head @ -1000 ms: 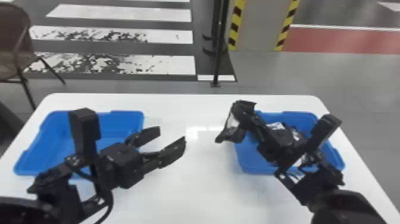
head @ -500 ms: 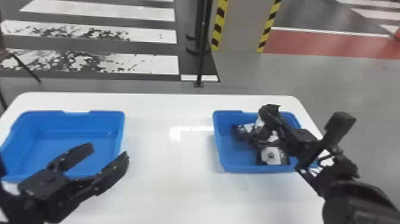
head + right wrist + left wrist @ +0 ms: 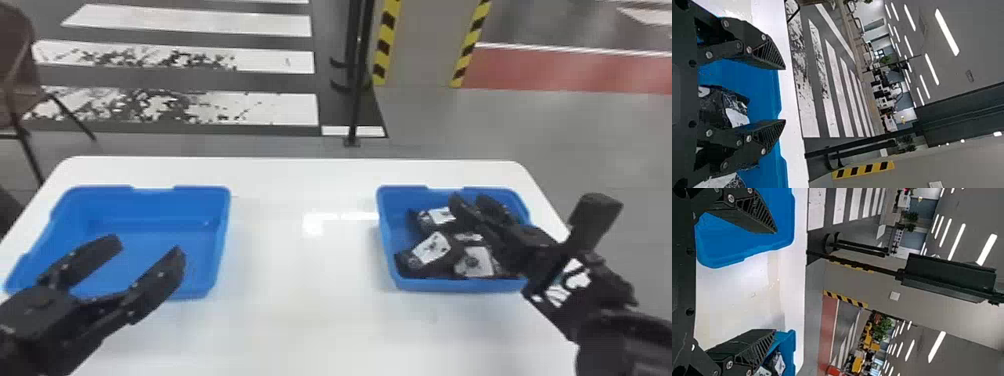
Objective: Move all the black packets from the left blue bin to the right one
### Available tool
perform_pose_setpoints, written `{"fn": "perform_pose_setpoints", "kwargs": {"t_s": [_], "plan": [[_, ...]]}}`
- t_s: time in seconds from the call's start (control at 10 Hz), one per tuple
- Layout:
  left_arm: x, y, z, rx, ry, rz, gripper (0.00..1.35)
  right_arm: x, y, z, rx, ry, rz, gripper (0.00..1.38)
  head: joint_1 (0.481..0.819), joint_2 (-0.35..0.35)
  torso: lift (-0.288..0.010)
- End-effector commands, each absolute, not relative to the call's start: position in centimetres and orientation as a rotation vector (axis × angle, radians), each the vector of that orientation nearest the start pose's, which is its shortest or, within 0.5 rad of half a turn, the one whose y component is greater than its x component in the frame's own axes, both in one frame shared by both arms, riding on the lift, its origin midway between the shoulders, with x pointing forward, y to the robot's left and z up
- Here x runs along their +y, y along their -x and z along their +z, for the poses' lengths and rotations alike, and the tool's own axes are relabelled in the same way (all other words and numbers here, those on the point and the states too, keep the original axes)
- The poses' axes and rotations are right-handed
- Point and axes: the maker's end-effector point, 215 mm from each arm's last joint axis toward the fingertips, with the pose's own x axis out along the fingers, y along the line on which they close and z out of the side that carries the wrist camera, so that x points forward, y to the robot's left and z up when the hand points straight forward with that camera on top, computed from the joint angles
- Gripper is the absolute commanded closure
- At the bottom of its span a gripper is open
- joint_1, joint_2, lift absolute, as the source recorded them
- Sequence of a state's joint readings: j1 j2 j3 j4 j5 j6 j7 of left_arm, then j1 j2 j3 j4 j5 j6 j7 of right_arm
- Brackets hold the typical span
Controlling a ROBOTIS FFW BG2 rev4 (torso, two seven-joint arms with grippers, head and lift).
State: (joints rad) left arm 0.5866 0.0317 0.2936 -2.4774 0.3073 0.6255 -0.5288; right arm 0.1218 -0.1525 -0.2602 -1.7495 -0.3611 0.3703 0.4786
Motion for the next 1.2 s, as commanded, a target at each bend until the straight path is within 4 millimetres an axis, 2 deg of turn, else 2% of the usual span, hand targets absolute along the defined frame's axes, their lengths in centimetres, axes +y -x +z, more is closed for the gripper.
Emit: {"fn": "perform_pose_setpoints", "kwargs": {"t_s": [0.0,0.2,0.4,0.7,0.9,1.1], "plan": [[22.0,-39.1,-27.6,0.202,0.171,-0.403,0.15,-31.0,-51.8,-34.9,0.169,-0.153,0.266,0.34,0.695,-0.095,-0.140],[23.0,-38.6,-26.2,0.136,0.150,-0.364,0.15,-30.5,-46.5,-31.9,0.090,-0.041,0.223,0.33,0.695,-0.108,-0.140],[24.8,-36.9,-25.5,0.079,0.108,-0.306,0.15,-30.2,-41.0,-28.2,-0.006,0.041,0.138,0.33,0.695,-0.101,-0.140],[26.0,-35.8,-25.6,0.064,0.042,-0.272,0.15,-28.8,-35.1,-26.6,-0.035,0.060,0.133,0.33,0.695,-0.071,-0.140],[27.5,-35.3,-26.0,0.066,-0.011,-0.233,0.15,-28.5,-34.5,-26.2,-0.037,0.061,0.131,0.33,0.695,-0.049,-0.140],[26.8,-35.9,-25.9,0.064,0.002,-0.239,0.15,-28.4,-35.1,-26.7,-0.042,0.039,0.131,0.33,0.695,-0.020,-0.140]]}}
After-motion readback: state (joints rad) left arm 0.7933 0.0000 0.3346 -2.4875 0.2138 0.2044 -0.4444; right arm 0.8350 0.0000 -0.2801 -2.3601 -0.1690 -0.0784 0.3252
